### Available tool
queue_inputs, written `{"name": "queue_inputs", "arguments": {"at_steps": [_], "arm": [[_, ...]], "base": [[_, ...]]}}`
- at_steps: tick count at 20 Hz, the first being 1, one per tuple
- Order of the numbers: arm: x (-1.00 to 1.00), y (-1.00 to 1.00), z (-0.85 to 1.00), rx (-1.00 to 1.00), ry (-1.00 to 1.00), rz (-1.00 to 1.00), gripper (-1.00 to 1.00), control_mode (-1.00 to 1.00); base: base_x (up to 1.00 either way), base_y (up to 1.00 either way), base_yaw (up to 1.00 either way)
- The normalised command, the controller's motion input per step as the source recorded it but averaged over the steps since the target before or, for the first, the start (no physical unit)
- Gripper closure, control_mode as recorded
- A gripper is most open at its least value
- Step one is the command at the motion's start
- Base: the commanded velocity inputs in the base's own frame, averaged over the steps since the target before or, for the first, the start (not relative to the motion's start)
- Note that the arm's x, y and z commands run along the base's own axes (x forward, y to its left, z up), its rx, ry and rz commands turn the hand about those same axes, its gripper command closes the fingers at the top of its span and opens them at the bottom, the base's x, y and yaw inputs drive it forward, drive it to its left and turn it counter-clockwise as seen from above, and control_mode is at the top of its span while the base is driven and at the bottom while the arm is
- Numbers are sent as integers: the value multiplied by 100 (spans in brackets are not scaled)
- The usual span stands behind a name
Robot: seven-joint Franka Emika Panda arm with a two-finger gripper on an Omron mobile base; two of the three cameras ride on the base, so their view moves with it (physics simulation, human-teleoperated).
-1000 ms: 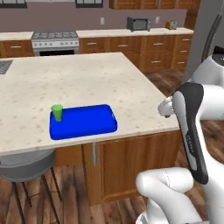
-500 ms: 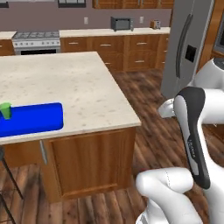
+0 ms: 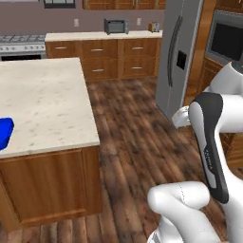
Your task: There is a tray on the dining counter. Grab the cup, mug, and pitcher and place them on the tray. The pitcher may be placed next to the tray if it cannot fit the tray.
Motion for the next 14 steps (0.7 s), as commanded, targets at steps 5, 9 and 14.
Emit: {"name": "queue_inputs", "arguments": {"at_steps": [5, 9, 14], "arm": [[0, 0, 0, 0, 0, 0, -100, 100], [0, 0, 0, 0, 0, 0, -100, 100], [0, 0, 0, 0, 0, 0, -100, 100]], "base": [[82, -100, 2], [100, -86, 0], [100, -19, -6]]}}
